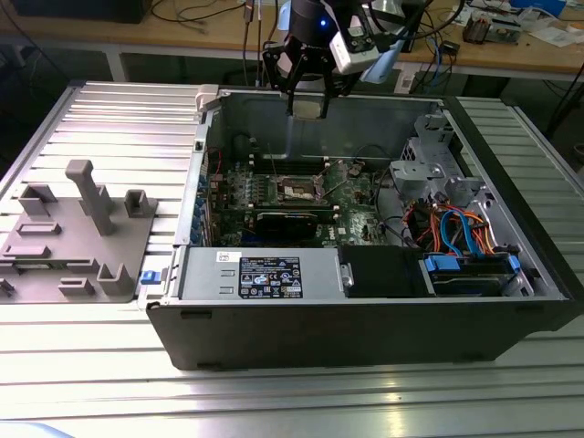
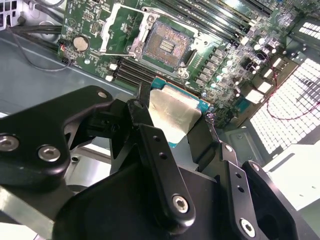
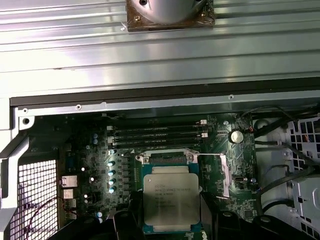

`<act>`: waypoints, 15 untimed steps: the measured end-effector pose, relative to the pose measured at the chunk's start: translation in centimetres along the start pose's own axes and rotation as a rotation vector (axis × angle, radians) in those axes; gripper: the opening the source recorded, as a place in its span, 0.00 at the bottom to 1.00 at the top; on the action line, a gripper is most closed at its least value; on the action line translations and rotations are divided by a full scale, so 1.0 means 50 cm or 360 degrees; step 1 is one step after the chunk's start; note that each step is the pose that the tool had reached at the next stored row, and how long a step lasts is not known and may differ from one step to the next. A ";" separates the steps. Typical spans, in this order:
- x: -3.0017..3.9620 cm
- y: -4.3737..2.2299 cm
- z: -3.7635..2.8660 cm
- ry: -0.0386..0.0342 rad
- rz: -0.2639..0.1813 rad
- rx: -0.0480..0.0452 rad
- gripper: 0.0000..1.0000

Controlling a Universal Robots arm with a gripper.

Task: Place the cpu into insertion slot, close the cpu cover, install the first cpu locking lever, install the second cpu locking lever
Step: 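Place the cpu into insertion slot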

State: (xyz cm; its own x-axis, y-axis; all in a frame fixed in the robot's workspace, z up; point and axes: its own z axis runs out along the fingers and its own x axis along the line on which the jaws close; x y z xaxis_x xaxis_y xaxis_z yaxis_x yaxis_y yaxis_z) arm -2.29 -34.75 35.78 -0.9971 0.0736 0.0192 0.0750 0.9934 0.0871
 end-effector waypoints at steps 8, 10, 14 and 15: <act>0.000 0.000 0.001 -0.0004 0.0041 0.0009 0.54; 0.000 0.000 0.002 -0.0005 0.0049 0.0009 0.54; 0.000 0.000 0.002 -0.0006 0.0058 0.0010 0.54; 0.000 0.000 0.002 -0.0006 0.0060 0.0010 0.54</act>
State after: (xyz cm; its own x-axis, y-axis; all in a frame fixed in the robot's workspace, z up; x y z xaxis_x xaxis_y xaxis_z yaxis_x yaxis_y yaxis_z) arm -2.29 -34.75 35.67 -0.9936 0.1113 0.0185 0.1124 0.9904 0.0800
